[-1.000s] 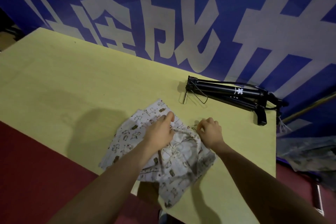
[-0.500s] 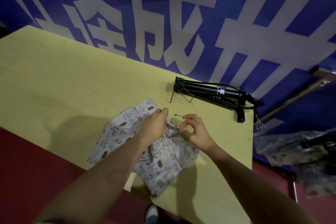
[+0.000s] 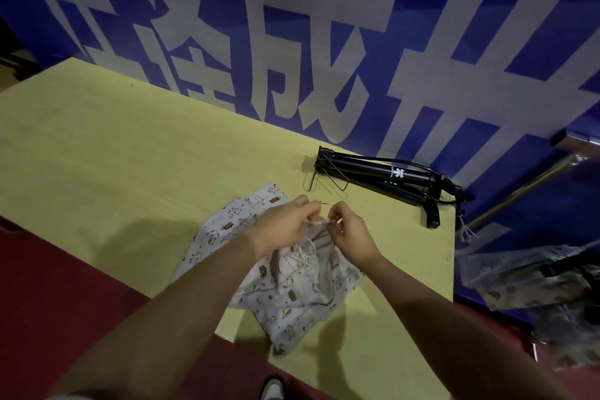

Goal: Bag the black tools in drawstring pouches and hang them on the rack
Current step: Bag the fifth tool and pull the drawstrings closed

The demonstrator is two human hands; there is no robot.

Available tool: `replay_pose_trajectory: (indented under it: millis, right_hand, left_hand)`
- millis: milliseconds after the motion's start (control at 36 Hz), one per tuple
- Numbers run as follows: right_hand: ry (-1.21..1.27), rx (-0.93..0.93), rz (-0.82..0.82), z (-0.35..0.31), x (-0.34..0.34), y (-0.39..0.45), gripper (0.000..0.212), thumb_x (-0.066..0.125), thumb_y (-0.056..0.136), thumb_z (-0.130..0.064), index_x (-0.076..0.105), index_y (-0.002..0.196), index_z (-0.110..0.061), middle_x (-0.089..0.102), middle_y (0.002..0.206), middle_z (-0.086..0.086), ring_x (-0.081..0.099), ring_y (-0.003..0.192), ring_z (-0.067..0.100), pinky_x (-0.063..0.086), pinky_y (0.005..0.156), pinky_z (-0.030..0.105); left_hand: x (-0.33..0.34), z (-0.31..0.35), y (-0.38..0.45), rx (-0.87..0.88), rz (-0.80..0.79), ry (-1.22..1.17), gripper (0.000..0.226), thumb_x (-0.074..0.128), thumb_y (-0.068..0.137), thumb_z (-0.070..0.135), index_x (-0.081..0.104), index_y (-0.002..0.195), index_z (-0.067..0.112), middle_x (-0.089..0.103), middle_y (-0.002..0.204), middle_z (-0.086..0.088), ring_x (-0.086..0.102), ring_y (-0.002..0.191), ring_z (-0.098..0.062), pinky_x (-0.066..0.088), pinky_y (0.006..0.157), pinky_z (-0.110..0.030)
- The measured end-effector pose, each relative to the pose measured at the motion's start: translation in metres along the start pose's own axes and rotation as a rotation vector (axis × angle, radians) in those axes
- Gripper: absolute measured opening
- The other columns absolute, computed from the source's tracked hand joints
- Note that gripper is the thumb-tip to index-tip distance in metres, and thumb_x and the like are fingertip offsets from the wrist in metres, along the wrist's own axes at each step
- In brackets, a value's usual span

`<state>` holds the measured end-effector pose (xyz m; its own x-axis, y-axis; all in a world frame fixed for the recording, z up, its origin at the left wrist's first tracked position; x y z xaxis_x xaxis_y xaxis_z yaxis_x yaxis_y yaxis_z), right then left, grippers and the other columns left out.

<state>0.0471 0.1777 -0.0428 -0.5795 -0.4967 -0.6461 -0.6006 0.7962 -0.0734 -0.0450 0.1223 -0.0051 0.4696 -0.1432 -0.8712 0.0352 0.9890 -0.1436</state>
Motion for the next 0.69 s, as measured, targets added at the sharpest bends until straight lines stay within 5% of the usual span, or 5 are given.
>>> replay_pose_trajectory:
  millis: [139,306,417,528,694]
  right_hand:
    - [0.072,-0.012,0.058,-0.007,-0.023,0.021,0.015,0.053,0.088,0.003,0.050,0.089,-0.011,0.055,0.085,0.003,0.047,0.068,0.003,0.038,0.060,0.012]
    - [0.084,0.013,0.066,0.003,-0.041,0.042,0.011,0.062,0.089,-0.018,0.057,0.097,-0.011,0.060,0.090,0.001,0.055,0.080,0.012,0.046,0.072,0.032]
    - [-0.021,0.016,0.212,0.007,-0.069,0.054,0.022,0.055,0.093,-0.017,0.056,0.115,-0.013,0.058,0.114,0.004,0.053,0.107,0.020,0.047,0.092,0.036]
    - [-0.308,0.074,0.226,0.022,-0.089,0.077,0.044,0.048,0.093,-0.008,0.044,0.137,-0.011,0.048,0.138,0.009,0.043,0.127,0.028,0.034,0.108,0.040]
    - [-0.560,0.186,0.041,0.058,-0.090,0.110,0.069,0.052,0.095,-0.025,0.013,0.151,-0.019,0.013,0.160,0.007,0.011,0.147,0.029,0.011,0.119,0.046]
  left_hand:
    - [0.006,0.006,0.018,0.078,-0.044,0.193,0.022,0.047,0.096,0.019,0.059,0.114,0.016,0.047,0.122,0.000,0.059,0.082,-0.025,0.049,0.064,-0.038]
    - [-0.001,-0.001,0.047,-0.014,-0.027,0.231,0.052,0.041,0.090,-0.001,0.047,0.138,0.019,0.036,0.148,-0.002,0.058,0.111,-0.030,0.052,0.083,-0.041]
    - [-0.014,-0.014,0.061,-0.113,0.032,0.226,0.049,0.042,0.086,-0.007,0.052,0.131,0.007,0.032,0.152,-0.004,0.056,0.115,-0.027,0.052,0.087,-0.041]
    - [-0.020,-0.024,0.072,-0.176,0.059,0.190,0.047,0.043,0.087,-0.006,0.052,0.131,0.006,0.034,0.150,-0.004,0.056,0.114,-0.027,0.052,0.086,-0.040]
    - [-0.016,-0.034,0.082,-0.257,0.076,0.097,0.044,0.043,0.091,0.000,0.050,0.135,0.005,0.040,0.145,-0.005,0.055,0.116,-0.026,0.050,0.093,-0.040]
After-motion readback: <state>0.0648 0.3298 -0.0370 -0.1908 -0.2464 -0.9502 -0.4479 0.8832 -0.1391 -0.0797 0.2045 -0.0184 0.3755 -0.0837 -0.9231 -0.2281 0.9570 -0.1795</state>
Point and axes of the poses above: each hand's wrist, its own y-axis towards the middle knuckle, its own x-axis out of the palm, z = x × y, the point moved 10 cm from there along y, towards the middle knuckle
